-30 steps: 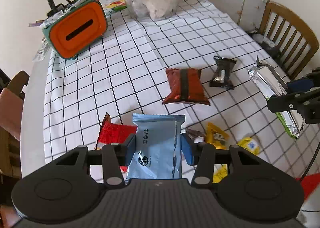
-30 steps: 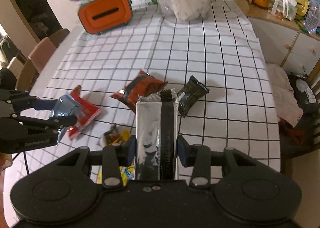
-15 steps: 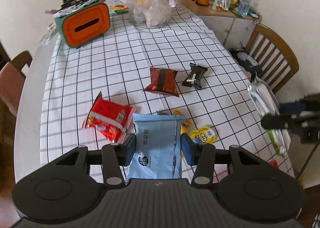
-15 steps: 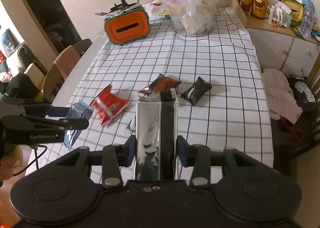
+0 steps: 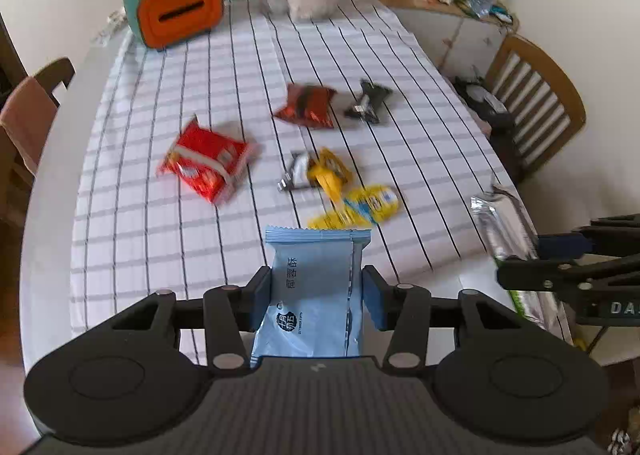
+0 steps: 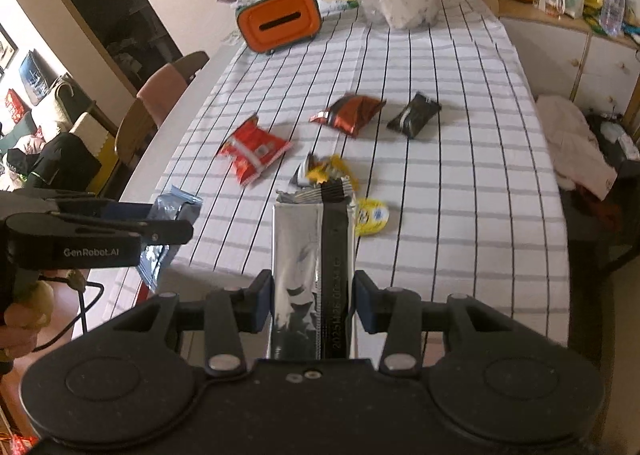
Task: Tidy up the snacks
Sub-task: 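Carry both packets over the white box and open both tools to release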
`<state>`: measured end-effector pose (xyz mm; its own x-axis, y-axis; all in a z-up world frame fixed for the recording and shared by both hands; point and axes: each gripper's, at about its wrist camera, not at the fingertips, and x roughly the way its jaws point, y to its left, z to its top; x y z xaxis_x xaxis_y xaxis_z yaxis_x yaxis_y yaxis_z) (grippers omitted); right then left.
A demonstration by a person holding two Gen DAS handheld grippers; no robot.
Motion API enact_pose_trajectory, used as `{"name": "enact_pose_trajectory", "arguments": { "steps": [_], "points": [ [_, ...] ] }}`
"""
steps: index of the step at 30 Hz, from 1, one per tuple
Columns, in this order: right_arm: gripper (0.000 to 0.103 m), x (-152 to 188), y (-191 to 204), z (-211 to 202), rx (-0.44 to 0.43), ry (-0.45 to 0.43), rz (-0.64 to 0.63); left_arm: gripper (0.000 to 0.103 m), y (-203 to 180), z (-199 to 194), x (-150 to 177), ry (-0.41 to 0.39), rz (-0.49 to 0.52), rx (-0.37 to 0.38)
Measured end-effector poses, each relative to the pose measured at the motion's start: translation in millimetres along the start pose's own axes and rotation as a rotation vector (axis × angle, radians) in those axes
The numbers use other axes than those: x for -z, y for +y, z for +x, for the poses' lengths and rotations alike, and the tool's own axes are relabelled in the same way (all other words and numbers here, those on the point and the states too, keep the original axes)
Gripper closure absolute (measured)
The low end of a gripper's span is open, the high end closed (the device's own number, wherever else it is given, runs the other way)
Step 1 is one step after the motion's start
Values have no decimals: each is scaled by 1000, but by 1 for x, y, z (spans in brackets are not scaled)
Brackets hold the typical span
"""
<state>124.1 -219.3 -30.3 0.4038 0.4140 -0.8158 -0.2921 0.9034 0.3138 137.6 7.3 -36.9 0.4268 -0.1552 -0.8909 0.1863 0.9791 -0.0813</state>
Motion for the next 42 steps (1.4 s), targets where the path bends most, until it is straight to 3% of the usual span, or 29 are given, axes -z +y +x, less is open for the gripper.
{"name": "enact_pose_trajectory", "arguments": {
  "steps": [6, 18, 33, 42],
  "points": [
    [62, 27, 3, 11, -1, 46, 20, 55, -11, 2, 30, 36, -2, 35],
    [62, 65, 10, 47, 51, 149, 1, 56, -38, 29, 69, 151, 80, -30],
    [62, 70, 20, 70, 104, 208, -64, 55, -48, 69, 76, 361, 110, -108],
    [62, 70, 20, 80, 131, 243, -91, 55, -50, 83, 79, 415, 124, -135]
  ]
}}
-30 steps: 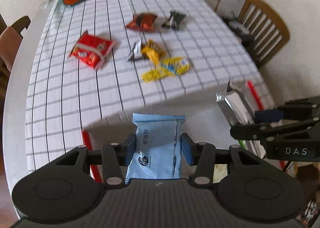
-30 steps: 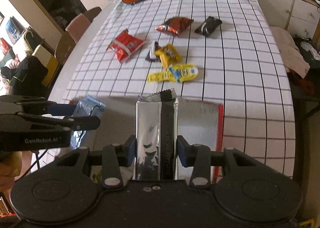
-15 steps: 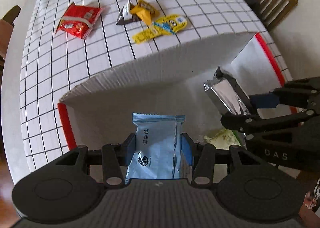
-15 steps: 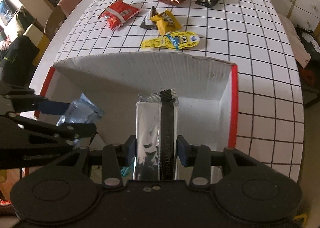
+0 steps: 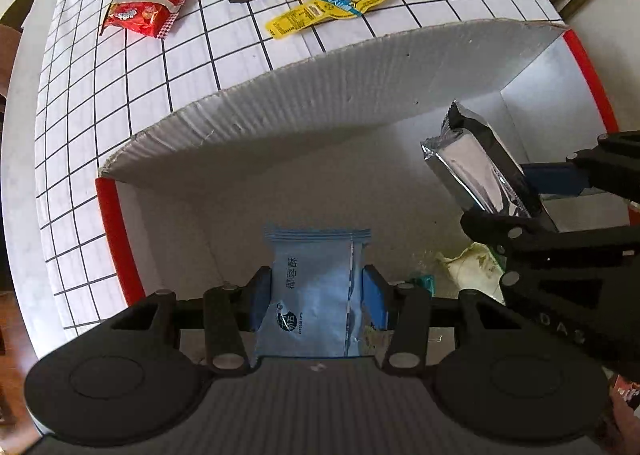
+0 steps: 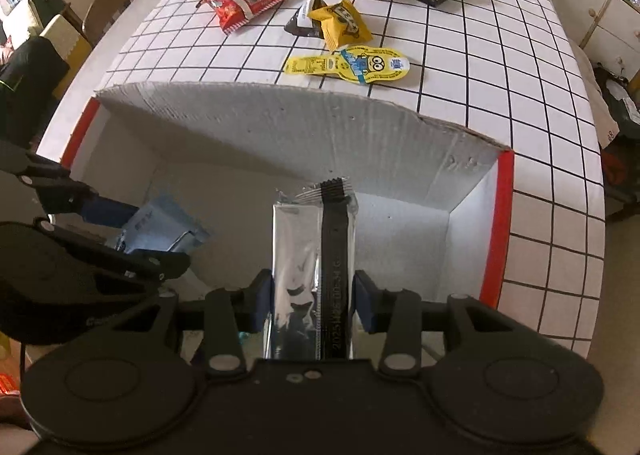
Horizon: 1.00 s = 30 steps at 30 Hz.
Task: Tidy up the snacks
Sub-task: 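Carry both packets over the white box and open both tools to release, then move both open tools back toward the red chip bag and black packet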
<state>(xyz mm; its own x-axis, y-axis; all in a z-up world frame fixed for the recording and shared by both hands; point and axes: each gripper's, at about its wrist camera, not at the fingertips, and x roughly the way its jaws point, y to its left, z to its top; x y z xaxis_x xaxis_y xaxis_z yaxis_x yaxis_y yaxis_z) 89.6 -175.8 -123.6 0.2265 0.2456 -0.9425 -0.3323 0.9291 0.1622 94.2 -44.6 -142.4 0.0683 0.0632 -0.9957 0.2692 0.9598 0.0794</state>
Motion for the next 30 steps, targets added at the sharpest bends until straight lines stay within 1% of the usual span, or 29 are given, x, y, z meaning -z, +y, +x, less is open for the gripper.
{"name": "enact_pose_trajectory", "arguments": {
  "steps": [4, 6, 7, 12, 15, 17, 23, 25, 28, 30],
  "points": [
    [62, -1, 0, 3, 6, 7, -5, 55, -1, 3, -2, 14, -2, -1],
    [62, -1, 1, 3, 8, 6, -7, 53, -1, 3, -2, 8, 3, 2],
    [62, -2, 1, 3, 6, 6, -7, 49, 0, 2, -2, 5, 2, 4],
    [62, -2, -1, -5, -5, -7, -2, 46, 1, -2, 0, -15, -3, 14],
    [61, -2, -1, -13, -18, -25, 3, 45, 4, -10, 3, -41, -5, 19],
    [61, -1, -2, -20, -27, -38, 6, 42, 7, -16, 5, -63, -12, 23],
    [60, -4, -2, -41, -51, -89, 12, 42, 12, -37, 8, -130, -20, 35],
    [60, -6, -3, -48, -60, -108, 16, 41, 13, -43, 8, -155, -20, 28],
    [59, -8, -3, -59, -71, -137, 19, 36, 16, -53, 8, -195, -22, 12],
    [57, -10, -3, -64, -79, -154, 23, 36, 16, -60, 9, -227, -22, -4]
  ]
}}
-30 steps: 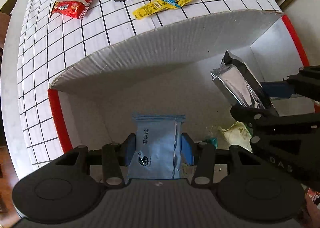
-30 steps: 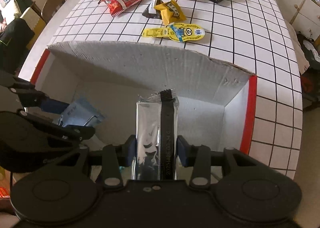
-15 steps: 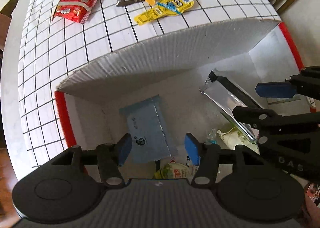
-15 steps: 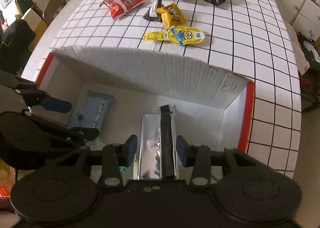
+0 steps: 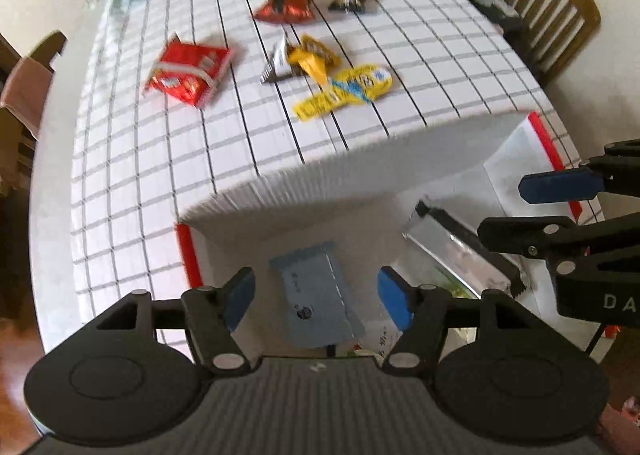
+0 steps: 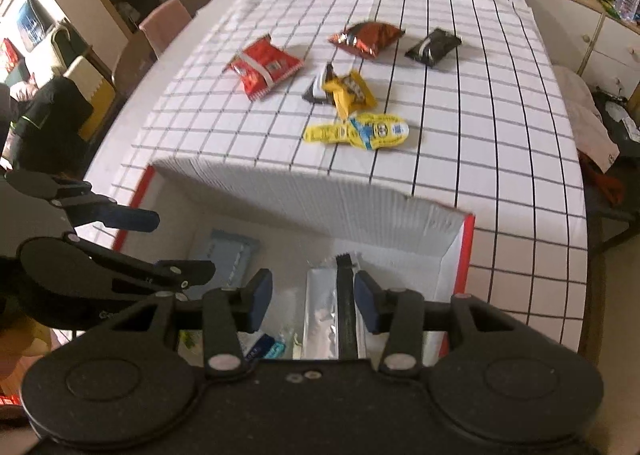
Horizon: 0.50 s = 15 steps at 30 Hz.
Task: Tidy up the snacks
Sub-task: 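Move both open tools back toward the red chip bag and black packet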
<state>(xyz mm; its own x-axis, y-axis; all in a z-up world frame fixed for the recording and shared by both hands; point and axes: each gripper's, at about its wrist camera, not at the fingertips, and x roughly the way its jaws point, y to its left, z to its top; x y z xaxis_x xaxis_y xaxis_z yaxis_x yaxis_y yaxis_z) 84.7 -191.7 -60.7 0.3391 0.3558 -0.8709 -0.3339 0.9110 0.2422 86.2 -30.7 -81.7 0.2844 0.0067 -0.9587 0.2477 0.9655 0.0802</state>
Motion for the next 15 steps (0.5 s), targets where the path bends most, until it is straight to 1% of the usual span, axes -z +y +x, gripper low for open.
{"name": "enact_pose_trajectory", "arguments": {
  "steps": [4, 6, 8, 10, 14, 15],
  "points": [
    [52, -6, 0, -11, -9, -40, 2, 35, 4, -14, -4, -55, -6, -12],
    [50, -10, -1, -15, -14, -58, 7, 33, 6, -22, -6, -88, -9, -22],
    [46, -14, -3, -21, -19, -80, 14, 28, 8, -29, -9, -121, -13, -28],
    [39, -19, -4, -26, -25, -101, 15, 26, 10, -33, -12, -149, -14, -33],
    [35, -31, -7, -32, -45, -131, 28, 24, 15, -41, -19, -204, -29, -46],
    [31, -34, -8, -34, -47, -140, 29, 24, 17, -42, -21, -214, -38, -44]
  ]
}}
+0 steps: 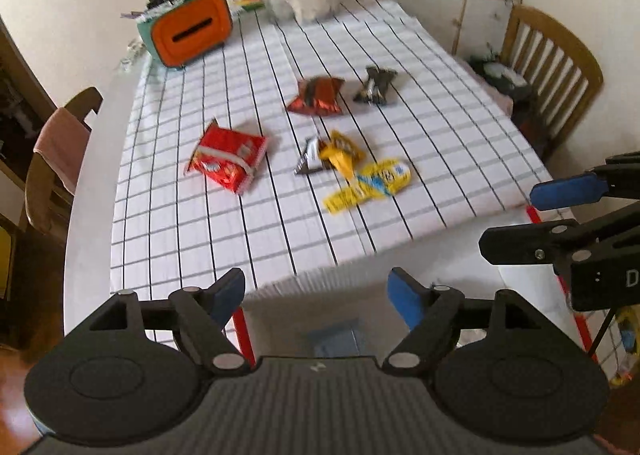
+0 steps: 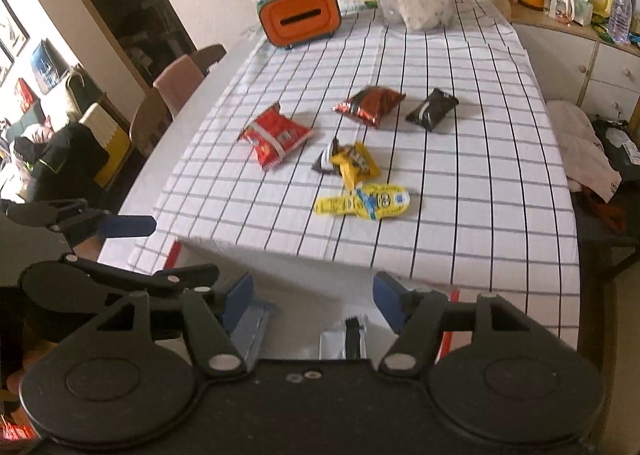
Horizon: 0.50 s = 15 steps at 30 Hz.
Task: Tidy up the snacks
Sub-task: 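Move both open tools back toward the red chip bag and black packet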
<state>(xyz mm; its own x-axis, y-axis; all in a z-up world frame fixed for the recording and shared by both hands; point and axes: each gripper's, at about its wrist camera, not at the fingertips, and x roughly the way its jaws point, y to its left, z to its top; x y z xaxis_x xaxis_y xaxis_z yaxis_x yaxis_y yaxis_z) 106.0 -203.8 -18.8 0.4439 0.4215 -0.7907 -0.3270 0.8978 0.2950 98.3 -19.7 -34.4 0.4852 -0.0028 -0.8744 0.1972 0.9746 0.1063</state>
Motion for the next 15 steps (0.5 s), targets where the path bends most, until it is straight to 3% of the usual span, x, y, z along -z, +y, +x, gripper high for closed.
{"name": "enact_pose_trajectory", "arguments": {
  "steps": [6, 15],
  "points": [
    [18, -17, -4, -1, 4, -35, -8, 22, 16, 0, -14, -46, -65, 4],
    [11, -57, -20, 7, 46, -68, 11, 20, 44, 8, -45, -98, -180, -35]
  ]
}}
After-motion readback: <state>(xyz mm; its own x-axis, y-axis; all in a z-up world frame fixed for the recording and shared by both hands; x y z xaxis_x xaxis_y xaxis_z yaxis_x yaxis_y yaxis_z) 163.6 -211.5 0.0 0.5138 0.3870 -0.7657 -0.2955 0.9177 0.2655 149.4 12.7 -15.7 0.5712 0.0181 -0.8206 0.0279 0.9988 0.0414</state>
